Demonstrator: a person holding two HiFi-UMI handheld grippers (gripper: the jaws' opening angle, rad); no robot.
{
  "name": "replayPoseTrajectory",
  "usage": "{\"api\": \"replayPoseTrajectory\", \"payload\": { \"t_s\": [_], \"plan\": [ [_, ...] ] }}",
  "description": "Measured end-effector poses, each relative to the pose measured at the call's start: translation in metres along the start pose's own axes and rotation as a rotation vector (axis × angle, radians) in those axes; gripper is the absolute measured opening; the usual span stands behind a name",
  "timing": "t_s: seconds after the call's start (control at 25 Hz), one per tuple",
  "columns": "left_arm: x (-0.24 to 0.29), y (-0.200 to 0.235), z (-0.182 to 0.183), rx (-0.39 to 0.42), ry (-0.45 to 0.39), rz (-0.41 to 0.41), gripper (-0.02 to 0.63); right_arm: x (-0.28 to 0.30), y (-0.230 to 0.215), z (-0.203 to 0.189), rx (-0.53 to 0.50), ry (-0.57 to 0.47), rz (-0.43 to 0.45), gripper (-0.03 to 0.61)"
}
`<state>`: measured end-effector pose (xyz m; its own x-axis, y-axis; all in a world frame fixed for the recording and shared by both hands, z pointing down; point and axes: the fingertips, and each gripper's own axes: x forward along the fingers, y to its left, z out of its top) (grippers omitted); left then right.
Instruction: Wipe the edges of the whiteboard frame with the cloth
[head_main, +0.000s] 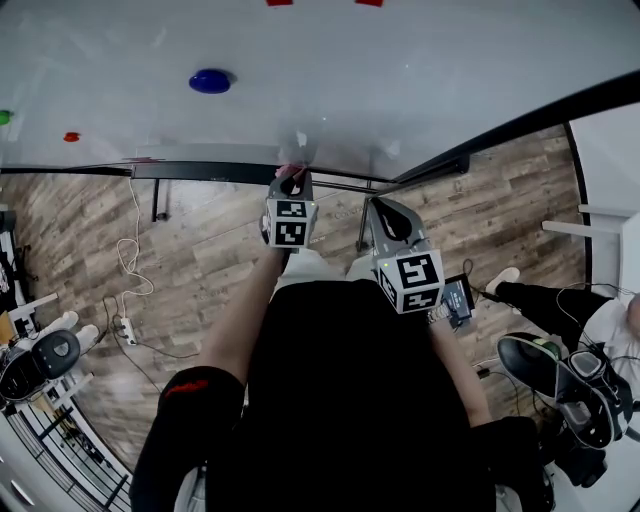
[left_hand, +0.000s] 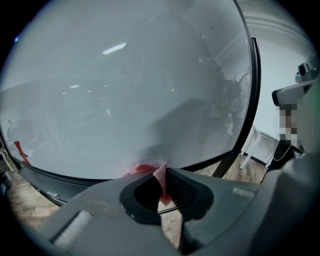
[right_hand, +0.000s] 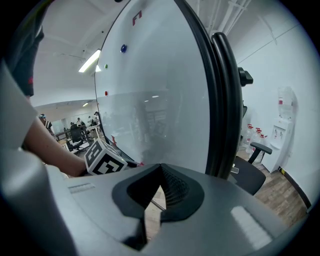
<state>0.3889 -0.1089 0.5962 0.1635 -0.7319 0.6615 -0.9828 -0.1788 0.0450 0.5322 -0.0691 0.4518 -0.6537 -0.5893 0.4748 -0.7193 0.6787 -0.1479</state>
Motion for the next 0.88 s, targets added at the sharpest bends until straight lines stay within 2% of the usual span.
{"api": "replayPoseTrajectory", "payload": {
  "t_s": [0.88],
  "plan": [
    [0.012,-0.035,-0.005,-0.017,0.012,-0.009,0.017,-0.017,-0.017,-0.016,-0.005,0.021,0.028,0.002]
  ]
}}
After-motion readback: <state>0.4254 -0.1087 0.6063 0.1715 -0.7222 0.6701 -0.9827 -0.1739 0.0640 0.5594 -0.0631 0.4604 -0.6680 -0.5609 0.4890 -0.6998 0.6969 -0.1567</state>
